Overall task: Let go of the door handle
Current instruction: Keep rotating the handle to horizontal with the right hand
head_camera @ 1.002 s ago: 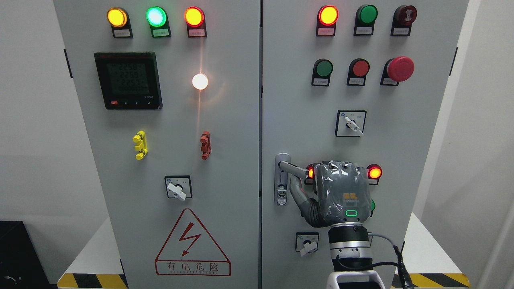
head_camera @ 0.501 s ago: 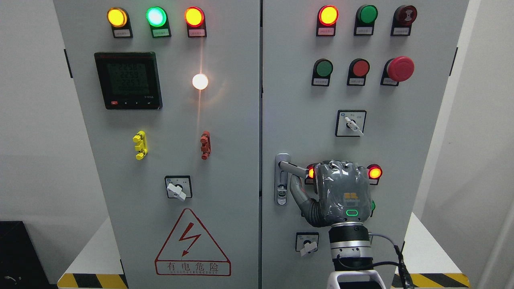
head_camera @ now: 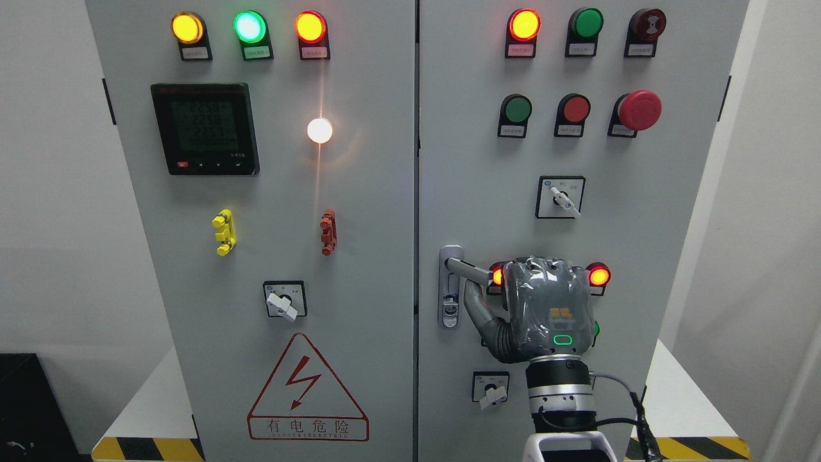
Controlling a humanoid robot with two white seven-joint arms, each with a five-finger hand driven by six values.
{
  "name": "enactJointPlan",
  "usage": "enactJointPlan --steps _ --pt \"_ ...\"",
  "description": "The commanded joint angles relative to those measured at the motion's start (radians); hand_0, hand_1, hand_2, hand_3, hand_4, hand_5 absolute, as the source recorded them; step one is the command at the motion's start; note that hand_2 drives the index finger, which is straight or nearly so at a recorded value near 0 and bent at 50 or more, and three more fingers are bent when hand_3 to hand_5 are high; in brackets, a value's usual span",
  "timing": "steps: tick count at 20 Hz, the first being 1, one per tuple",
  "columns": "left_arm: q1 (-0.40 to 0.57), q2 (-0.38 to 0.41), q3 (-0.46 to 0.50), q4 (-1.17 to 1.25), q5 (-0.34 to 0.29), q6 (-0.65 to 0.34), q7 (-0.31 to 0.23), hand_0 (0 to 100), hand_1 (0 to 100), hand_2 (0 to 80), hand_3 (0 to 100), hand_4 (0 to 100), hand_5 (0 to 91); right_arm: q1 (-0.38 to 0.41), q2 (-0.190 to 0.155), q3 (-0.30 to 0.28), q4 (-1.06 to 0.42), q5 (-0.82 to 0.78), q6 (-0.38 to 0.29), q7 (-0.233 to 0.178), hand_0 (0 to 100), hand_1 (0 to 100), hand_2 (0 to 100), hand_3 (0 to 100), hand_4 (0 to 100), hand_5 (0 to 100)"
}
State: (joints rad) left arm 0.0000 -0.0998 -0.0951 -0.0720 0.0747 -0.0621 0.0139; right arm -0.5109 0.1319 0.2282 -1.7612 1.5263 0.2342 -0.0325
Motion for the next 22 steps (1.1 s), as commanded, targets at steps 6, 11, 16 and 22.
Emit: enactJointPlan --steps 6,11,16,22 --pt "0.017 0.000 0.000 0.000 0.000 -0.001 0.000 12 56 0.0 0 0 0.0 0.003 0.000 -0.001 -0.001 0.000 0.000 0.000 50 32 95 100 100 100" --pt "0.017 0.000 0.000 0.000 0.000 -0.001 0.000 12 56 0.0 0 0 0.0 0.005 -0.001 -0.001 -0.004 -0.002 0.000 0.000 50 32 95 100 100 100" --pt "0.017 0.000 0.000 0.000 -0.001 -0.001 0.000 12 56 0.0 0 0 0.0 0.006 -0.001 -0.001 -0.009 -0.003 0.000 0.000 50 32 95 100 100 100" --pt "0.017 0.000 0.000 0.000 0.000 -0.001 0.000 12 56 0.0 0 0 0.0 0.011 -0.003 -0.001 -0.014 -0.003 0.000 -0.001 50 32 95 100 100 100"
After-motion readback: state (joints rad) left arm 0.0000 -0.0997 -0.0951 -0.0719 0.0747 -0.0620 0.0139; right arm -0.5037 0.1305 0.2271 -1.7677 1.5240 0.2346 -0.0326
